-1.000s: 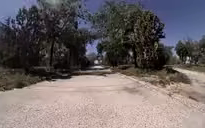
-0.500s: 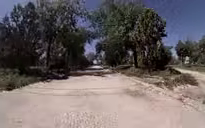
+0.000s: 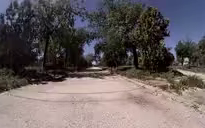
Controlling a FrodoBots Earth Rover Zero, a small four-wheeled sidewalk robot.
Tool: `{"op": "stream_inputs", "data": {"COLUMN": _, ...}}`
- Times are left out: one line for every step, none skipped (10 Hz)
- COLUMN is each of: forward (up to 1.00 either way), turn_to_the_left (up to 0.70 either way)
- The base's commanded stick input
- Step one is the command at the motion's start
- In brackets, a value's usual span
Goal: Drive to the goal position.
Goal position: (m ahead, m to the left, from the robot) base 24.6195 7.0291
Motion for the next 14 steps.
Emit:
{"op": "stream_inputs", "data": {"forward": 0.7, "turn_to_the_left": 0.01}}
{"op": "stream_inputs", "data": {"forward": 0.7, "turn_to_the_left": 0.01}}
{"op": "stream_inputs", "data": {"forward": 0.7, "turn_to_the_left": 0.01}}
{"op": "stream_inputs", "data": {"forward": 0.7, "turn_to_the_left": 0.01}}
{"op": "stream_inputs", "data": {"forward": 0.7, "turn_to_the_left": 0.01}}
{"op": "stream_inputs", "data": {"forward": 0.7, "turn_to_the_left": 0.01}}
{"op": "stream_inputs", "data": {"forward": 0.7, "turn_to_the_left": 0.01}}
{"op": "stream_inputs", "data": {"forward": 0.7, "turn_to_the_left": 0.01}}
{"op": "stream_inputs", "data": {"forward": 0.7, "turn_to_the_left": 0.01}}
{"op": "stream_inputs", "data": {"forward": 0.7, "turn_to_the_left": 0.01}}
{"op": "stream_inputs", "data": {"forward": 0.7, "turn_to_the_left": 0.01}}
{"op": "stream_inputs", "data": {"forward": 0.7, "turn_to_the_left": 0.01}}
{"op": "stream_inputs", "data": {"forward": 0.7, "turn_to_the_left": 0.01}}
{"op": "stream_inputs", "data": {"forward": 0.7, "turn_to_the_left": 0.01}}
